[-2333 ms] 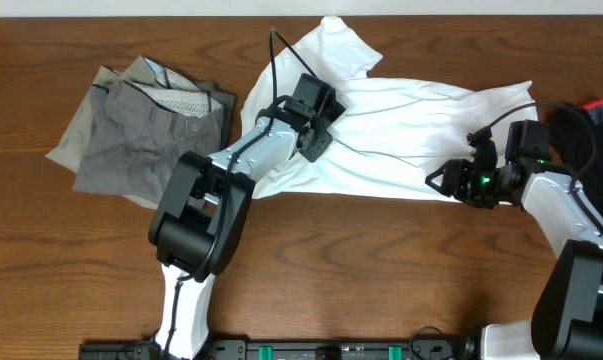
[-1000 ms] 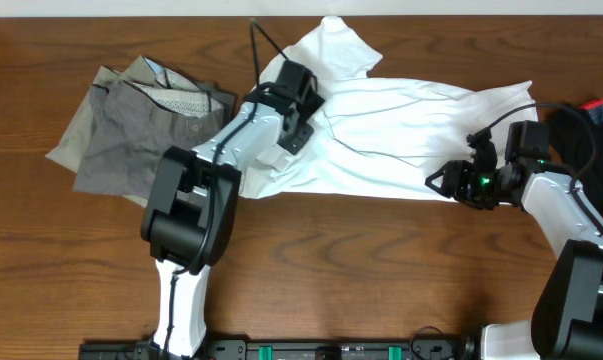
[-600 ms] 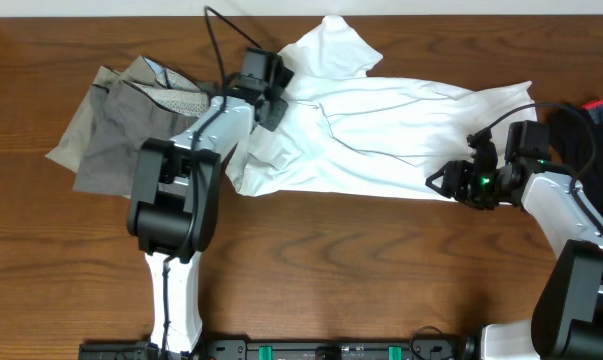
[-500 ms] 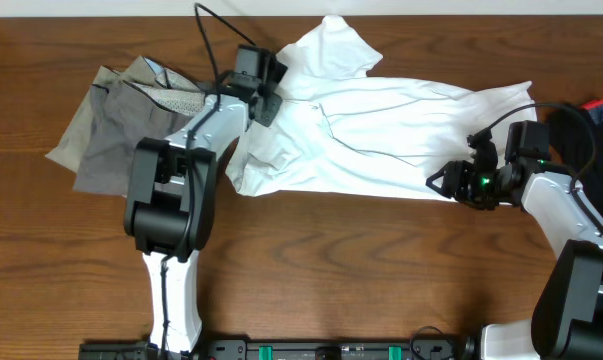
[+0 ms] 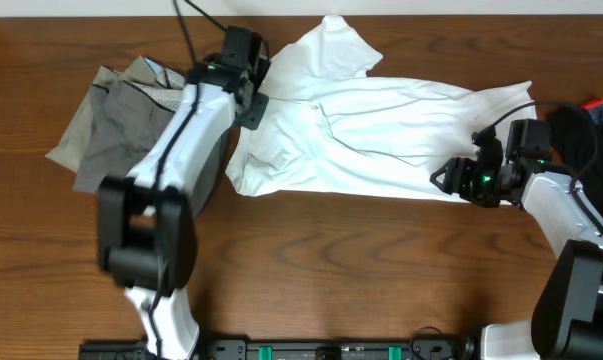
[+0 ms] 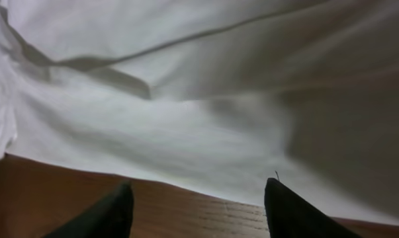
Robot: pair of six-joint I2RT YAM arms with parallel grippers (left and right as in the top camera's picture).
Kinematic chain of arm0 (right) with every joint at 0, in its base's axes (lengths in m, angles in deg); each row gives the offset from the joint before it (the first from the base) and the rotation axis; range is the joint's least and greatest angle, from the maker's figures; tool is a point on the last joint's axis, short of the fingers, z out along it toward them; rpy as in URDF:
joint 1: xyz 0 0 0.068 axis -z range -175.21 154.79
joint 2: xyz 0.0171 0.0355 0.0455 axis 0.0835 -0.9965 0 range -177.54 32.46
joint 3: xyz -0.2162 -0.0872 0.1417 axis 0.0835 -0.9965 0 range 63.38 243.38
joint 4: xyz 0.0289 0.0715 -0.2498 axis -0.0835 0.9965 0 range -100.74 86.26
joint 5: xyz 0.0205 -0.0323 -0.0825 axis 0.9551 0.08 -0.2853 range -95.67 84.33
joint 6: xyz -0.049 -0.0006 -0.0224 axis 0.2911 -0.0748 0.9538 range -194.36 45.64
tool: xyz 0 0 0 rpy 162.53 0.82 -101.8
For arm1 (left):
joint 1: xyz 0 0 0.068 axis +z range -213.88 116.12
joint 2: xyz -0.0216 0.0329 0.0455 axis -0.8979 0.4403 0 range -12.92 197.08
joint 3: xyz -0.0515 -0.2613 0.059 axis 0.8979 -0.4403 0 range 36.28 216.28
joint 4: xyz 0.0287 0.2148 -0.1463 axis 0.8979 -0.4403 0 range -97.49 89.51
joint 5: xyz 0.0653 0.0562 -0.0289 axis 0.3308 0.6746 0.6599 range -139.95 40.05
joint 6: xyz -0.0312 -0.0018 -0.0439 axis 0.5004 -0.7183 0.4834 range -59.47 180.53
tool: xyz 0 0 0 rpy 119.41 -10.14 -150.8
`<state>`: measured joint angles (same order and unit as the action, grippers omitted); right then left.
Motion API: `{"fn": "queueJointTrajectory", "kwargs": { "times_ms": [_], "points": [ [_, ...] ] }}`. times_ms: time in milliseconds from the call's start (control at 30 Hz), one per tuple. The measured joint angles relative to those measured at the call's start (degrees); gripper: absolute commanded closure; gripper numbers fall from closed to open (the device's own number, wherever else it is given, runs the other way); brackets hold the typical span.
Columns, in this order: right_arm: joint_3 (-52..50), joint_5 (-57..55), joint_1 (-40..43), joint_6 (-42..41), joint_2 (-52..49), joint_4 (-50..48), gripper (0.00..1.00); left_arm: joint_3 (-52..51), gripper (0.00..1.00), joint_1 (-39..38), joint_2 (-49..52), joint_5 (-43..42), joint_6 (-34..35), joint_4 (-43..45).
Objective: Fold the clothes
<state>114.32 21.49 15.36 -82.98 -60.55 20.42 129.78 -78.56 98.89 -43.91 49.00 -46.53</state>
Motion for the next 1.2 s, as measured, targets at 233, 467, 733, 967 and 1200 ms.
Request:
{"fn": "queueJointTrajectory", "kwargs": {
  "times_ms": [233, 467, 733, 967, 1200],
  "points": [
    [0.00, -0.20, 1.55, -3.58, 0.00, 0.83, 0.31, 0.85, 0.38, -0.15, -7.52, -5.01, 6.21, -17.14],
    [0.00, -0.31, 10.36, -5.42, 0.00, 5.05, 0.32, -8.24, 0.37, -0.15, -5.44, -10.67, 7.48, -15.85],
    [0.00, -1.07, 16.22, -5.46, 0.00, 6.54, 0.37, -16.70, 0.65, -0.15, -5.25, -12.11, 6.58, -6.60],
    [0.00, -2.43, 16.22, -4.26, 0.00, 4.44, 0.36, -24.13, 0.94, -0.15, -5.20, -11.47, 2.54, 5.14],
    [0.00, -4.44, 16.22, -2.64, 0.00, 0.66, 0.46, -24.70, 0.94, -0.11, -5.18, -4.90, 1.20, 9.25]
  ]
}}
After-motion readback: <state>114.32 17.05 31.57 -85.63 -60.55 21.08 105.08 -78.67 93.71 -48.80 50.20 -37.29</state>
